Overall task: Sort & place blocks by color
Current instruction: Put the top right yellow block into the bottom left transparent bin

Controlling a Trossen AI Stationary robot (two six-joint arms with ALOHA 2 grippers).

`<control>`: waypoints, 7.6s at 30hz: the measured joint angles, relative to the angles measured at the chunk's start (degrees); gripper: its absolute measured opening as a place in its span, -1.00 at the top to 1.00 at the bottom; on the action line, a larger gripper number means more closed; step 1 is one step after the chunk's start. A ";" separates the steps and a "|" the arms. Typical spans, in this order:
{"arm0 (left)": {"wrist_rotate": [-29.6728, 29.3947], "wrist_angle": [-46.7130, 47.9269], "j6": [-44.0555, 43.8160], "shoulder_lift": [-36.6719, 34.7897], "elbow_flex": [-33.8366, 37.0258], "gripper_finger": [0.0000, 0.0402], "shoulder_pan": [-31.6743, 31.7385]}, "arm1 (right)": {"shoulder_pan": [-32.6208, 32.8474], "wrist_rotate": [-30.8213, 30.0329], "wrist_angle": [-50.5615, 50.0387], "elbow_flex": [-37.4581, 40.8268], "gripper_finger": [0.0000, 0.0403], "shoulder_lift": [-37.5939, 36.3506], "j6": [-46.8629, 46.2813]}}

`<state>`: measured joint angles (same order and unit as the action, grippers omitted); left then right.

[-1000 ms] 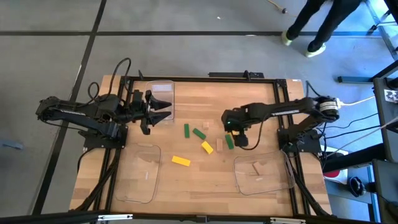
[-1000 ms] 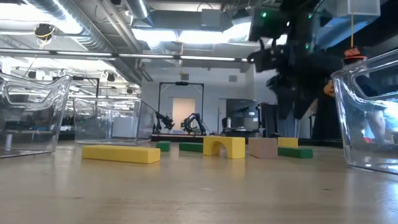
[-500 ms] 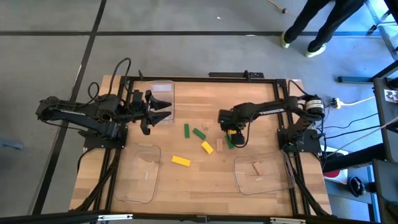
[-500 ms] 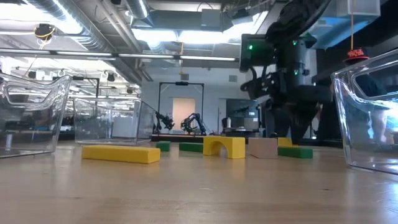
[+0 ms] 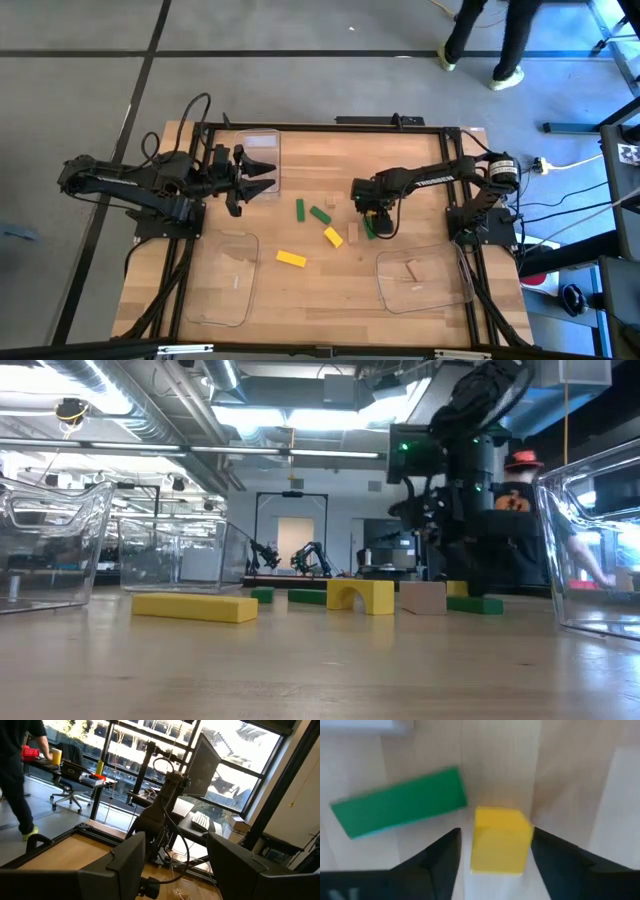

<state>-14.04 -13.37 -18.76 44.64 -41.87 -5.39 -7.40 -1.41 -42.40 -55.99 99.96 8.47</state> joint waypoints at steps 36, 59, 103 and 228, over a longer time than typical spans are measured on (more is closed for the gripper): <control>0.26 0.02 1.36 0.00 0.00 -0.02 0.01 | -3.56 7.56 3.31 2.54 -0.18 -1.29 -9.66; 0.31 0.02 1.41 0.00 0.00 -0.02 0.01 | -3.52 6.07 7.41 2.96 -0.06 -1.27 -12.58; 0.31 0.04 2.86 -0.09 0.00 -0.02 -0.02 | 2.37 7.31 9.07 8.66 0.33 -20.93 -22.97; -8.75 19.92 26.96 27.13 -17.69 0.41 -4.40 | 7.75 6.97 62.61 10.04 -0.46 -28.16 -63.15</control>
<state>-22.79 6.55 8.19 71.77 -59.56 -9.79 0.35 5.56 20.21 -45.95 71.80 -54.68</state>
